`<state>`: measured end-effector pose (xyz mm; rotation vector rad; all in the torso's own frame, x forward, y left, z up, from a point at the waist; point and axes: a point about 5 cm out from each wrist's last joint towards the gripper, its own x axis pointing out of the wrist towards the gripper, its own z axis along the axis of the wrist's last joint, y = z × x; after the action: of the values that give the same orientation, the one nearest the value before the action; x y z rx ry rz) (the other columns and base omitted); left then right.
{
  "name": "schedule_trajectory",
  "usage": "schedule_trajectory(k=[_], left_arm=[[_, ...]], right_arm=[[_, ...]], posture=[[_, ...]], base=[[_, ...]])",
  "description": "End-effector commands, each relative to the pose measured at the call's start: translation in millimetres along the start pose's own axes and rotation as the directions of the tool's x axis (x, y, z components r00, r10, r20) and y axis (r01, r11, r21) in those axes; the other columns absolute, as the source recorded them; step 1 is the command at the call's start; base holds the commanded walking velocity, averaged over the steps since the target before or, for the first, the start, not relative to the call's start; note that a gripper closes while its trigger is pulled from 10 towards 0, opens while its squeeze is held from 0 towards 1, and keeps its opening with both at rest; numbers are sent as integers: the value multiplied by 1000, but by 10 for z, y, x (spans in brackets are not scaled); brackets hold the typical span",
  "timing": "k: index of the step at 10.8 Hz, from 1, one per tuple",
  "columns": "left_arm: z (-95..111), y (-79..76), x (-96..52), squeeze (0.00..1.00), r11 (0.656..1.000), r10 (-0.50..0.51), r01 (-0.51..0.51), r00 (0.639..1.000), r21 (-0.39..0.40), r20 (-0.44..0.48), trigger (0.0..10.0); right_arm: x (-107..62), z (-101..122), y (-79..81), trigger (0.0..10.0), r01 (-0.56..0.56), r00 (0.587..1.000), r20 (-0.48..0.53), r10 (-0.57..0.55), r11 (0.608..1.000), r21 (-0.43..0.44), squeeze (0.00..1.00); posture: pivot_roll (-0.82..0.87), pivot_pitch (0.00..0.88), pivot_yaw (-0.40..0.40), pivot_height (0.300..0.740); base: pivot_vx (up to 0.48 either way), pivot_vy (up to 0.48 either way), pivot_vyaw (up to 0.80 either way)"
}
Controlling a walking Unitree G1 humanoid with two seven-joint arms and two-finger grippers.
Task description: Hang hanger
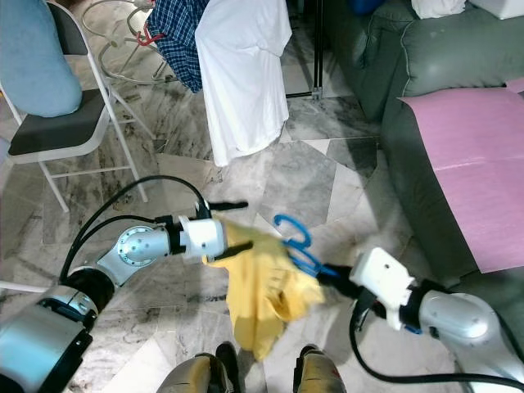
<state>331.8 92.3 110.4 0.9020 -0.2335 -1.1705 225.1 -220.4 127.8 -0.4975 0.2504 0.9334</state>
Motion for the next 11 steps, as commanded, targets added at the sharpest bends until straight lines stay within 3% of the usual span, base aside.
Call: schedule_trajectory(k=[1,2,5,9,11], left_arm=[[-75,-26,-69,0,999,-44,45,998,26,-50,10000],[-97,3,-86,0,998,-66,67,995,18,-73,0],[-118,112,-70,0,997,-75,77,988,9,-134,0],[-159,68,-93,0,982,-187,180,969,-53,-164,0],[-157,109,-103,0,980,-196,187,966,-68,-167,0]], right_arm=[[22,155,30,10000,-49,998,46,52,997,-65,0],[13,205,18,10000,-56,997,55,60,996,-76,0],[33,275,26,10000,-32,995,91,40,995,-89,0],[46,293,-20,10000,29,994,108,-17,993,-111,0],[70,289,-38,10000,38,994,106,-25,992,-121,0]], posture=[[-352,222,168,740],[-354,222,169,740],[-365,218,171,740],[-366,216,180,740],[-359,213,184,740]], base=[[0,0,0],[0,0,0],[0,0,0],[0,0,0],[0,0,0]])
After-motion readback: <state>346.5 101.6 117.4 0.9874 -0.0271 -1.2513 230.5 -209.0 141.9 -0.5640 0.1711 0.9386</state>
